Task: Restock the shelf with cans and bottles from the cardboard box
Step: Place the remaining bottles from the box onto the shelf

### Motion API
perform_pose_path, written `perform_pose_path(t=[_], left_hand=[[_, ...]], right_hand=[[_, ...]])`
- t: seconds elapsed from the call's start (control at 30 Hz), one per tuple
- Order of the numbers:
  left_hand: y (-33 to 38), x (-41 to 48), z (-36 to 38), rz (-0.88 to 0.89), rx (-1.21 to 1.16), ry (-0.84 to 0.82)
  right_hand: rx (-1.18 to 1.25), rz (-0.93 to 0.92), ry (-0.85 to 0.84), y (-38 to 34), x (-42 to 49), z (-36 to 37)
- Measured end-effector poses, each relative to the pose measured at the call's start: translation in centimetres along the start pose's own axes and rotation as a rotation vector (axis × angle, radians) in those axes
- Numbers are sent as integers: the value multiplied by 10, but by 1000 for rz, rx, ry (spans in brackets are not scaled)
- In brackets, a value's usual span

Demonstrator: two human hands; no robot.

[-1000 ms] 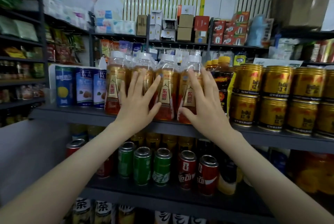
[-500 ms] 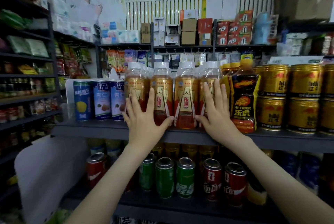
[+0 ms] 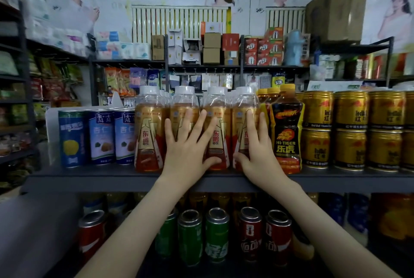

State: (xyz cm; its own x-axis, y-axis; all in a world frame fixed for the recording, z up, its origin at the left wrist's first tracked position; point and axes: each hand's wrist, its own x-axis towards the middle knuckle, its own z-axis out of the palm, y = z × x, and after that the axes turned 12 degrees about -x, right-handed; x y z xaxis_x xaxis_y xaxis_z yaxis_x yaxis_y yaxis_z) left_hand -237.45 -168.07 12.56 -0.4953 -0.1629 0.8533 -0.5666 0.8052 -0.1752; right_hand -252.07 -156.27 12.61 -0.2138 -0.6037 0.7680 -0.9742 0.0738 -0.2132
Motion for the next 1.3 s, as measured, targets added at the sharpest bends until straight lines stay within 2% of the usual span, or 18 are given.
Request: perform_pose_path(t=[0.17, 0.3, 0.4, 0.5, 0.6, 0.73, 0.87, 0.97, 1.2, 1.3], left_hand=[[0, -4, 5, 59, 0, 18], [0, -9, -3, 7, -60, 75], [-18, -19, -9, -123, -97, 117], [-45, -25, -14, -178, -88, 33], [-60, -22, -19, -69, -29, -35], [-61, -15, -20, 79, 76, -61], [-67, -12, -17, 120, 98, -29], [-69, -16, -14, 100, 83, -5], [-60, -15, -12, 9, -8, -76], [-65, -18, -16, -48, -136, -2]], right_hand=[[-22, 13, -24, -1, -1, -1], [-97, 26, -44, -3, -5, -2], [-368, -161, 29, -9, -11, 3], [-544, -331, 30, -19, -1, 9], [-675, -371, 21, -32, 25, -1], [-737, -327, -93, -46, 71, -28], [-873, -307, -278, -53, 99, -40], [-987, -360, -256, -54, 101, -38], [-999, -442, -198, -49, 96, -41], [-956, -423, -174, -49, 90, -42]])
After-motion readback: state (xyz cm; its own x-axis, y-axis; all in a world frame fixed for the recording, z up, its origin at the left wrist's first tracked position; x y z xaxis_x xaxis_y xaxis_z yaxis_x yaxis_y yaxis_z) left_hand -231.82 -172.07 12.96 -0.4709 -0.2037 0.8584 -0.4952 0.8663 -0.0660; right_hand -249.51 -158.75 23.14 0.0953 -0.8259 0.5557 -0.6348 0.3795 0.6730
